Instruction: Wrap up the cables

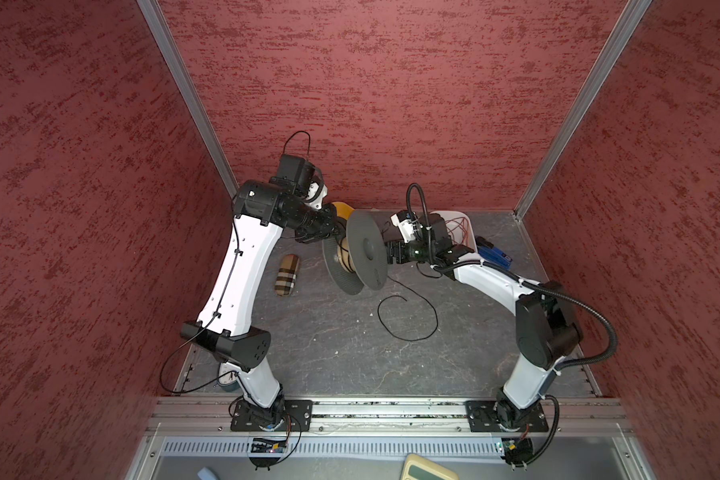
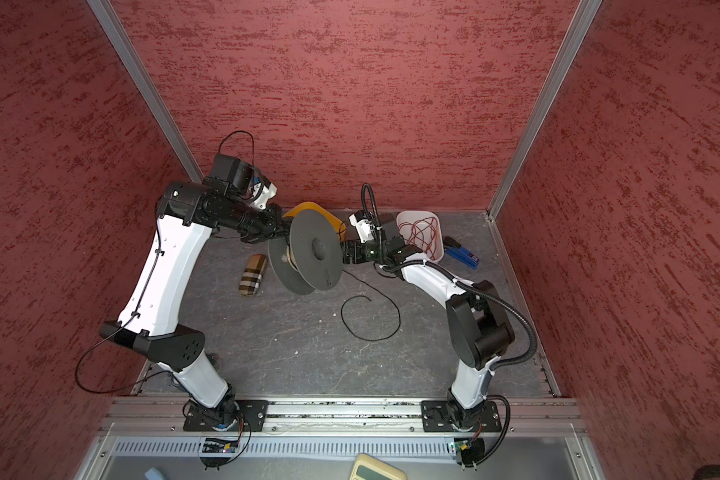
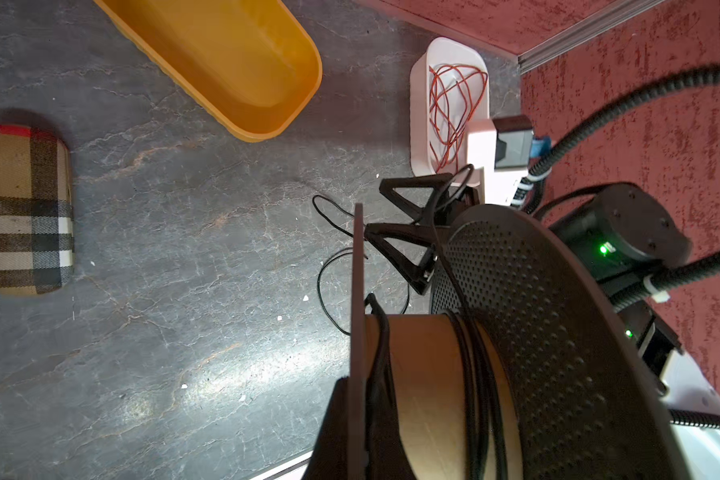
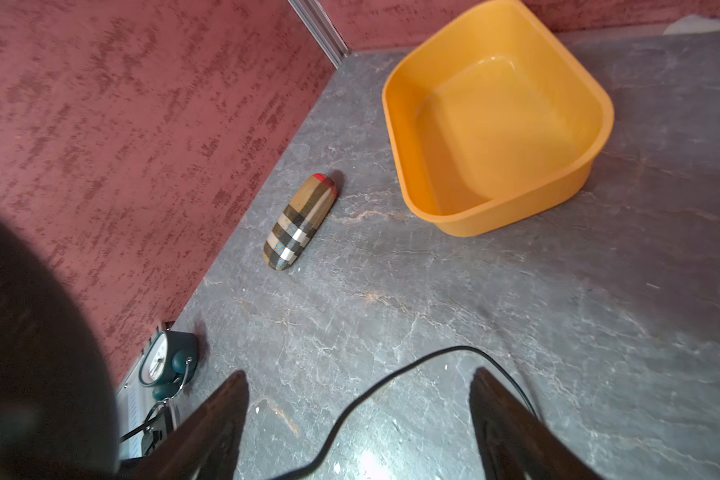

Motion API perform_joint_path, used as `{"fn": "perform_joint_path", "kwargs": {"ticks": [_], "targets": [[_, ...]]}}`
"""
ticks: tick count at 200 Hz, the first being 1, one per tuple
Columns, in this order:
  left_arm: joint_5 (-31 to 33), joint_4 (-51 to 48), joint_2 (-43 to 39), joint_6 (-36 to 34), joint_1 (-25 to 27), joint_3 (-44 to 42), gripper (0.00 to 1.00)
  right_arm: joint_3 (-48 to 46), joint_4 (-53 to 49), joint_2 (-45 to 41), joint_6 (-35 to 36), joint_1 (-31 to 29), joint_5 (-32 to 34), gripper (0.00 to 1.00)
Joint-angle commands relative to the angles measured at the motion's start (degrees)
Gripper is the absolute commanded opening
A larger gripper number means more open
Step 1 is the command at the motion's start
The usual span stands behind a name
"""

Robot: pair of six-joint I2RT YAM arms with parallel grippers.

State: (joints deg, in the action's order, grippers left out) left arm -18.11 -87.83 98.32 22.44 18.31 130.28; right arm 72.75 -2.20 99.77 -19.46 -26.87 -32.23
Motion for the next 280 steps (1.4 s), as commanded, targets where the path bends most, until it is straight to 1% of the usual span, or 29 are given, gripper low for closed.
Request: {"fn": "perform_joint_path", "kwargs": {"ticks": [1,26,55,86,127,176,195,217,229,236,247,254,266,280], "targets": [[-2.48,1.79,-1.82,2.47,-0.41,0.53,0.00,-3.65,7.36,-5.38,-0.67,0.60,-0.61,0.84],[-3.51,1.67,-1.47,3.60,-1.07,0.58,0.00,-8.13,9.68,-8.68,-0.42,0.59,-1.46,0.84],[-4.77,2.50,-1.35,4.11,-0.99,0.72,0.00,-9.82,10.14,-9.21,0.17,0.60,-2.20,0.84],[-5.51,2.74,-1.11,4.43,-1.04,0.59,0.00,-10.00,13.50,-7.55,-2.01,0.60,-6.12,0.84],[-6.17,3.50,-1.20,5.11,-0.99,0.37,0.00,-9.39,19.97,-4.42,-7.32,0.50,-13.10,0.82],[-6.75,4.57,-1.04,5.73,-0.90,0.06,0.00,-6.93,22.01,-0.34,-10.62,-0.10,-17.35,0.75],[-7.44,5.21,-0.65,6.21,-0.91,0.19,0.00,-6.48,22.10,0.72,-11.36,-0.20,-17.64,0.73],[-7.64,5.22,-0.33,6.39,-1.02,0.76,0.00,-6.05,21.44,1.83,-11.91,-0.18,-17.12,0.62],[-7.65,5.24,-0.24,6.39,-1.17,0.84,0.00,-5.78,20.85,2.25,-12.05,-0.20,-16.88,0.53],[-7.64,5.18,-0.24,6.48,-1.34,0.85,0.00,-5.69,20.55,2.39,-12.03,-0.24,-16.90,0.44],[-7.63,5.00,-0.15,6.57,-1.94,1.02,0.00,-5.36,19.28,2.62,-11.58,-0.18,-16.60,0.23],[-7.64,4.89,-0.07,6.64,-2.44,1.18,0.00,-5.26,18.55,2.61,-11.23,-0.13,-16.50,0.16],[-7.43,4.64,-0.06,6.89,-3.43,1.55,0.00,-5.25,17.16,2.43,-10.47,-0.11,-16.25,0.07],[-6.01,4.84,-0.06,8.04,-4.95,2.07,0.00,-5.01,14.24,2.15,-8.68,-0.11,-15.37,0.04]]}}
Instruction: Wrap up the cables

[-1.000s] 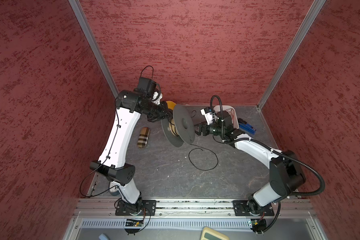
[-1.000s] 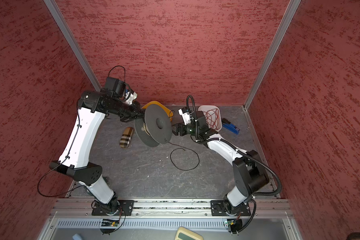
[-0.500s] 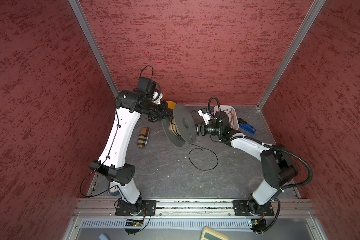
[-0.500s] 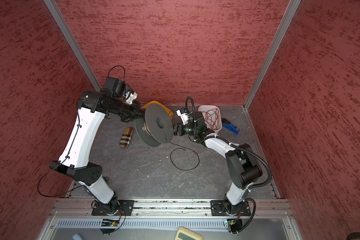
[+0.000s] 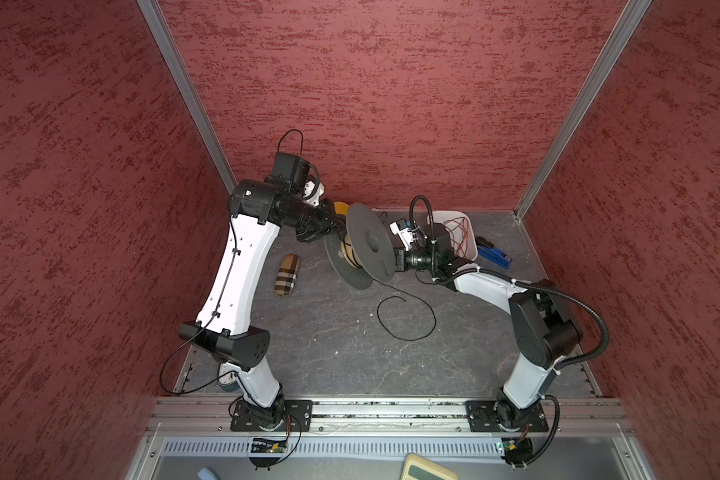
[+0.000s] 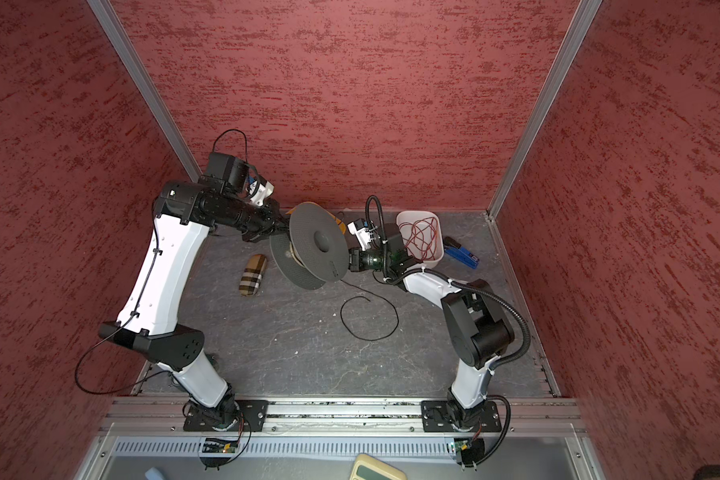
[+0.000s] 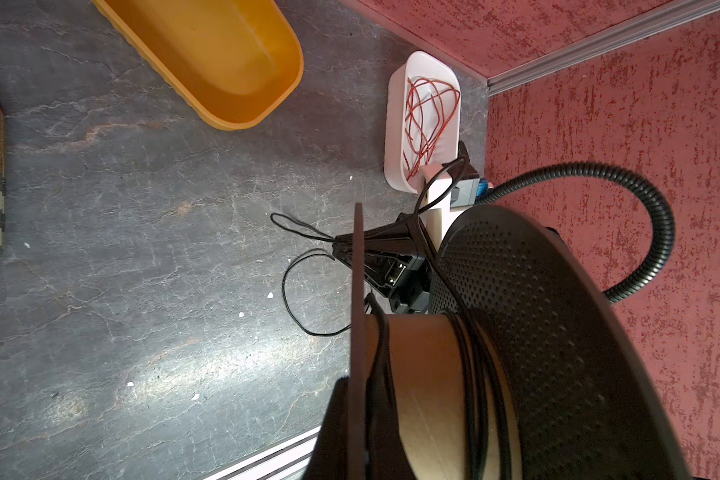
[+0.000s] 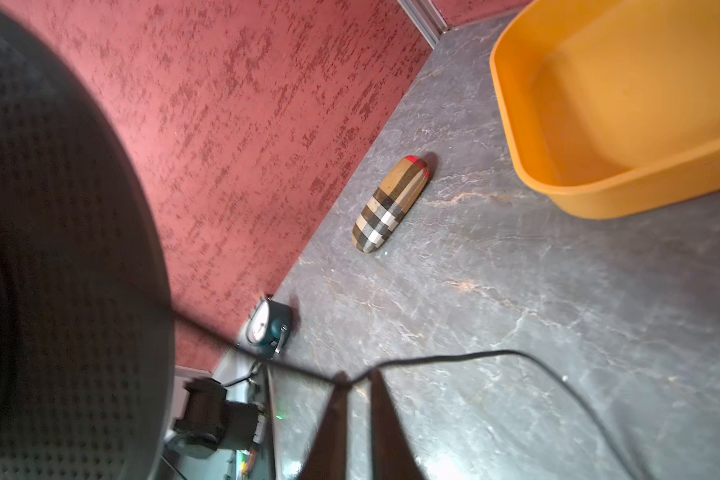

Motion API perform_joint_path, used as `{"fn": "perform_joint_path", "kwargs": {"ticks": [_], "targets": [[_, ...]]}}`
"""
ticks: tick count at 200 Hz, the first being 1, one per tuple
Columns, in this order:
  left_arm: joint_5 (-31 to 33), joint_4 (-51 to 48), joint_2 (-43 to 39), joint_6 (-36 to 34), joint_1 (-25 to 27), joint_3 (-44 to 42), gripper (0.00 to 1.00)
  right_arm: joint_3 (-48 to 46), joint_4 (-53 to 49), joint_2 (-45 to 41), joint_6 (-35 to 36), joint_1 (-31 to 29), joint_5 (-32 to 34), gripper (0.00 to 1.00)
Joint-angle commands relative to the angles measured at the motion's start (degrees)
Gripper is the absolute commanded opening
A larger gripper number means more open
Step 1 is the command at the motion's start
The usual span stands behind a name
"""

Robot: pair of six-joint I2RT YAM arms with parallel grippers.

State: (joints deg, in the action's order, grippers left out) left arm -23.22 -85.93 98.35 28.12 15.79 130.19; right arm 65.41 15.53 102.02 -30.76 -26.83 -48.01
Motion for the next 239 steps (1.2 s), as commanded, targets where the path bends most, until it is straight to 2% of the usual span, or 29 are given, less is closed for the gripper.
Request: {"fn": "perform_joint_path", "kwargs": {"ticks": [1,35,58,78,85,94,99,122,135,165,215,239], "targets": [[-0.79,2.99,-0.08,2.46,-2.57,2.16,0.00,2.34,-3.75,-0.09,2.85,-0.15,0.56,0.04],[0.40,4.81,1.94,6.68,-6.75,6.01,0.00,2.11,-16.75,-1.13,11.93,-0.01,7.94,0.00],[1.28,3.93,3.17,7.20,-8.81,8.96,0.00,0.16,-20.42,-4.41,14.80,0.00,14.14,0.00],[0.05,4.17,3.34,7.35,-9.33,8.94,0.00,-1.52,-20.05,-6.67,15.90,-0.06,13.14,0.00],[-0.19,4.20,3.38,7.35,-9.21,8.68,0.00,-2.02,-19.09,-7.15,15.70,-0.04,12.20,0.15],[-0.40,4.43,3.35,7.47,-9.00,8.07,0.00,-2.60,-17.45,-7.61,15.16,-0.08,11.43,0.44],[-0.57,4.64,3.26,7.62,-8.83,7.58,0.00,-2.78,-16.45,-7.79,14.99,-0.07,11.13,0.54],[-0.90,6.35,2.26,8.44,-8.33,4.82,0.00,-2.83,-11.73,-7.82,13.34,-0.22,10.83,0.80],[-1.24,6.74,1.88,8.76,-8.08,4.11,0.00,-3.21,-7.03,-7.73,11.98,-0.43,9.89,0.98],[-2.18,7.35,0.86,9.92,-7.77,2.98,0.00,-2.00,4.59,-4.38,6.20,-0.46,6.54,0.99],[-2.95,8.19,-1.31,11.08,-7.61,0.02,0.00,3.40,18.40,6.32,-5.68,-1.79,0.72,0.98],[-3.42,8.39,-2.14,11.32,-7.62,-1.32,0.00,5.34,20.51,8.34,-6.41,-3.15,1.10,0.98]]}}
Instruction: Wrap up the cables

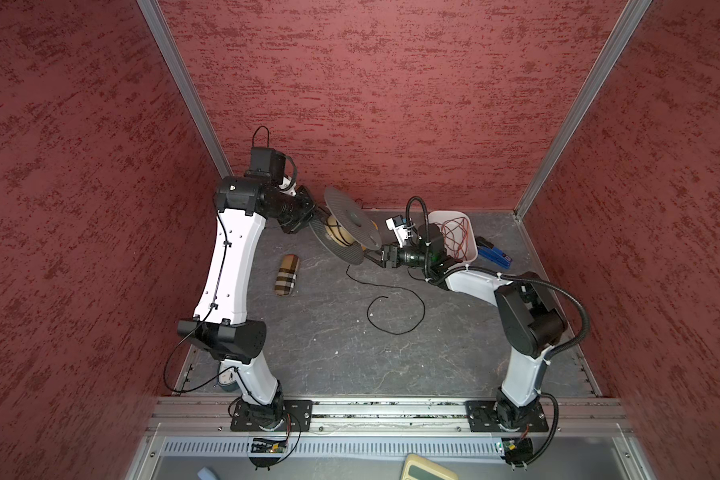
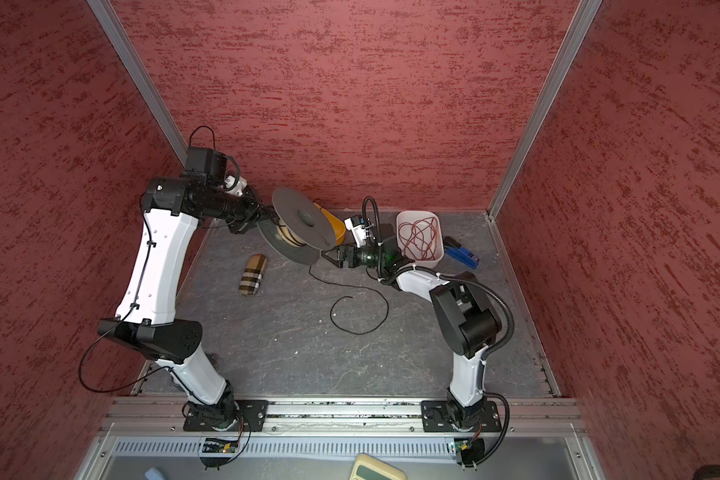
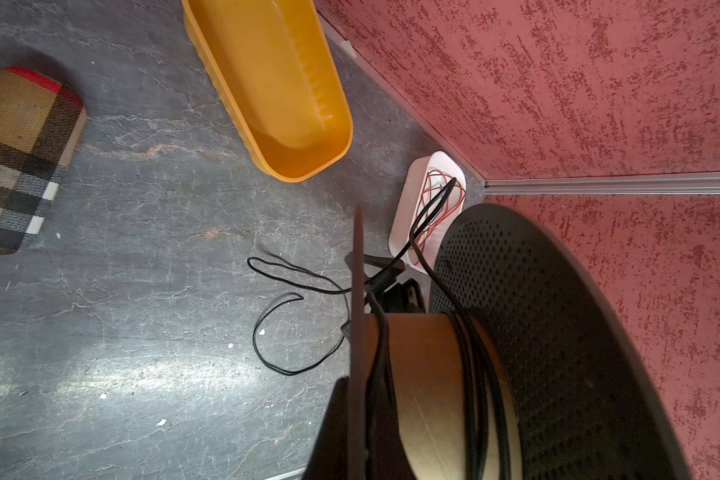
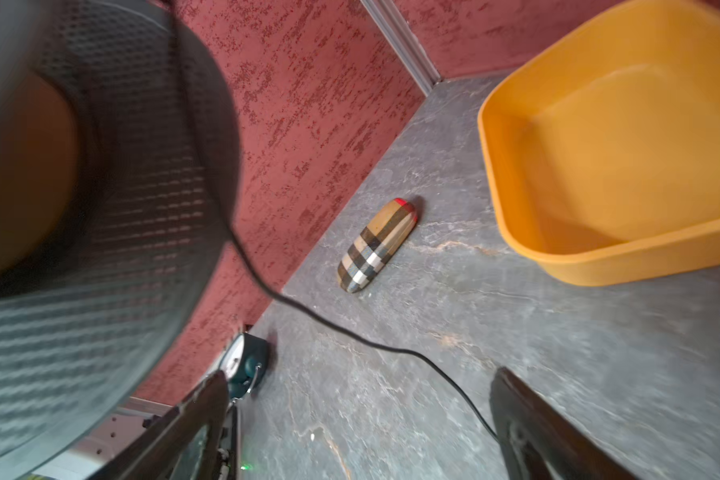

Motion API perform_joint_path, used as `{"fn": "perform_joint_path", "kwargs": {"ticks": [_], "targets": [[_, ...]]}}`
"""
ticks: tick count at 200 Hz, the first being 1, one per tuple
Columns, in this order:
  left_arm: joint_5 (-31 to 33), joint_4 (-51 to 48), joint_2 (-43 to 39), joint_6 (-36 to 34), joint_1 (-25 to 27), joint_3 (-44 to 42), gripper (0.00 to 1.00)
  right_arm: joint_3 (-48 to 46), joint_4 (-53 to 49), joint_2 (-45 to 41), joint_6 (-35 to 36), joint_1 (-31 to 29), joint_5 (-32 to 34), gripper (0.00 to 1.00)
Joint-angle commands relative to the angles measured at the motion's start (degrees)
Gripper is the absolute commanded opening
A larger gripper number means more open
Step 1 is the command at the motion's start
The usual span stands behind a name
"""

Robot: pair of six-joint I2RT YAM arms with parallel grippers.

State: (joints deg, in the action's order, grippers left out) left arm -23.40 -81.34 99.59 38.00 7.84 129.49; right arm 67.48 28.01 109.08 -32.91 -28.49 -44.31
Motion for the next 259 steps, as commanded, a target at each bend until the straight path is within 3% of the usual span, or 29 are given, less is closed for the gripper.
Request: {"fn": "perform_joint_path", "kwargs": {"ticks": [1,50,90,118,139,155,165,211,259], "targets": [[-3.33,3.86,-3.41,1.50,0.34,-0.68,0.00,3.40,8.03,1.39,-4.27,-1.53,-2.61,0.98],[-4.47,4.98,-4.56,2.32,0.51,-2.54,0.00,8.22,9.52,6.33,-6.69,-4.00,-2.24,0.93],[-4.73,6.12,-5.60,2.86,0.78,-4.85,0.00,9.45,15.89,9.75,-13.59,-4.73,-0.47,0.74],[-4.43,6.76,-6.34,3.15,0.70,-5.83,0.00,10.78,17.74,11.35,-17.32,-4.92,-0.05,0.46],[-3.50,6.14,-6.51,2.53,0.13,-5.65,0.00,9.30,15.36,9.85,-16.30,-4.91,0.94,0.21],[-2.76,6.04,-6.68,1.97,-0.68,-5.67,0.00,6.61,13.95,7.46,-15.26,-4.91,1.63,0.07],[-2.82,6.49,-6.79,1.90,-1.65,-5.89,0.00,5.24,9.55,5.28,-12.78,-4.89,2.88,0.00],[4.12,7.69,-6.85,4.00,-5.16,-4.50,0.00,0.67,-19.53,-6.33,9.23,-5.08,11.08,0.00],[11.17,9.22,-5.67,5.41,-6.28,-4.32,0.00,0.45,-41.14,-15.27,29.21,-5.43,18.16,0.00]]}}
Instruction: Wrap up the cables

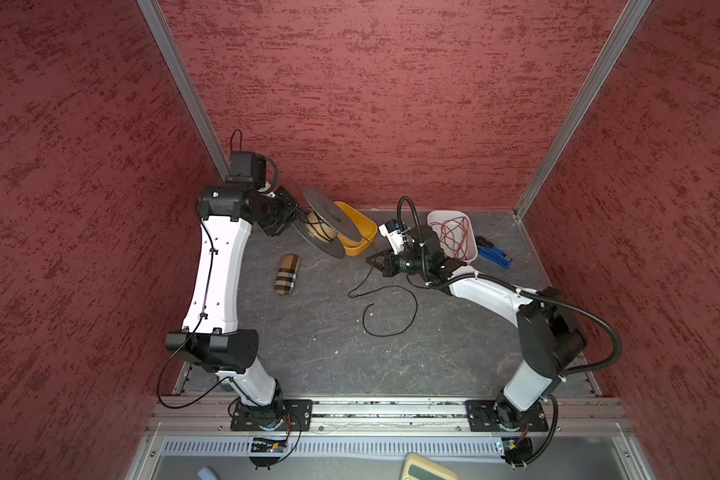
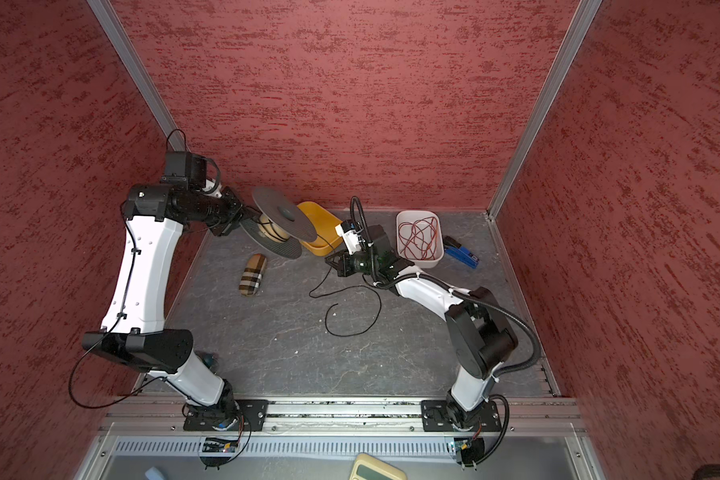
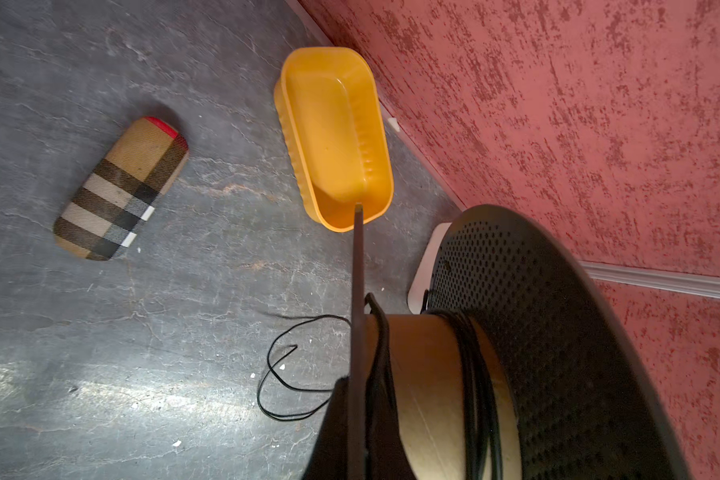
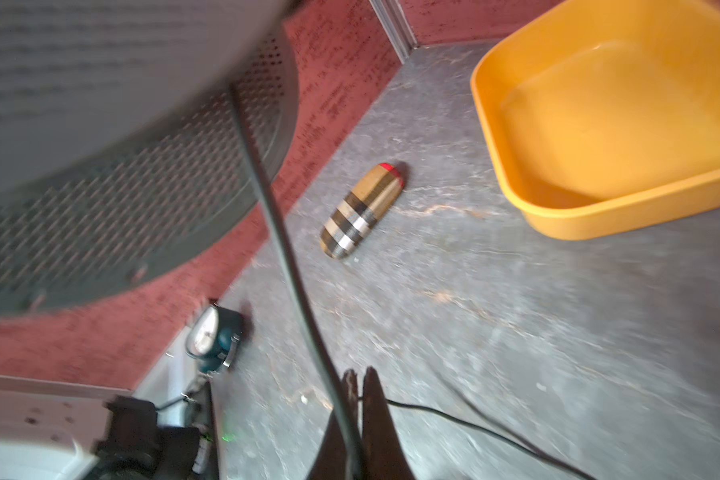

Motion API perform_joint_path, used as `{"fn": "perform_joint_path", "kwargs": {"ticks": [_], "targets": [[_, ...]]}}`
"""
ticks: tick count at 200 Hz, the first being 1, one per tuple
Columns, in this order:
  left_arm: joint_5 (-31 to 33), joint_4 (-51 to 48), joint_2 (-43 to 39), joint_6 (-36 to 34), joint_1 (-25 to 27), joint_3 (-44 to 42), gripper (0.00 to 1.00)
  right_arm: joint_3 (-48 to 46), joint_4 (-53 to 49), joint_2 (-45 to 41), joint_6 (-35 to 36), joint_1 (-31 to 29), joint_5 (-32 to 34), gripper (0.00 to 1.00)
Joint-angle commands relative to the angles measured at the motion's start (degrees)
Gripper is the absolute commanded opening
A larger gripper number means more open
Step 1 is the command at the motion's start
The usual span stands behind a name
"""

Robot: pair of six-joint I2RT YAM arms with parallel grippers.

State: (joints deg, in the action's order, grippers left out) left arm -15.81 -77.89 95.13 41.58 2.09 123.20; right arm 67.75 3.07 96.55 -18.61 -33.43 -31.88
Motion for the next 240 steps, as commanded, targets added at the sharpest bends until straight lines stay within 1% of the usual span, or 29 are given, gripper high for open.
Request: {"fn": "perform_joint_path", "kwargs": {"ticks": [1,23,56,71,77,101,126,158,170,192,207,240], "targets": [[3.72,5.84,-1.20,1.83,-0.52,1.97,0.00,0.23,-16.58,-2.80,15.23,-0.49,5.92,0.00],[6.71,7.57,-0.66,2.39,-0.54,1.48,0.00,0.36,-22.34,-5.14,21.89,-0.78,9.75,0.00],[13.38,8.34,0.57,1.23,-0.50,2.87,0.00,-0.75,-26.41,-10.47,25.45,-2.00,15.14,0.00],[15.98,8.14,1.08,0.57,-0.33,3.34,0.00,-1.76,-26.85,-12.96,26.62,-3.52,17.24,0.00],[16.72,8.25,1.27,0.44,-0.28,3.44,0.00,-2.15,-26.93,-15.18,27.11,-4.17,17.98,0.00],[21.89,8.20,2.13,-1.01,1.61,3.45,0.00,-2.53,-27.33,-19.06,29.51,-7.19,19.99,0.00],[23.95,7.34,4.17,-1.32,3.06,4.45,0.00,-1.54,-28.02,-21.82,33.27,-11.69,23.52,0.00],[28.68,4.51,8.23,-3.43,6.39,9.15,0.00,1.50,-28.92,-21.83,36.34,-14.48,24.47,0.00],[30.28,2.31,9.98,-3.87,7.71,11.55,0.00,2.89,-28.52,-21.53,36.88,-15.19,24.68,0.00],[31.15,-2.78,14.23,-4.08,9.44,17.36,0.00,5.43,-27.87,-20.27,38.26,-16.56,25.04,0.00],[33.41,-6.31,16.81,-4.52,11.21,20.93,0.00,7.45,-27.52,-19.05,39.31,-17.31,25.39,0.00],[37.80,-9.19,18.88,-5.40,15.13,21.99,0.00,11.05,-25.01,-17.14,41.02,-18.88,25.07,0.00]]}}
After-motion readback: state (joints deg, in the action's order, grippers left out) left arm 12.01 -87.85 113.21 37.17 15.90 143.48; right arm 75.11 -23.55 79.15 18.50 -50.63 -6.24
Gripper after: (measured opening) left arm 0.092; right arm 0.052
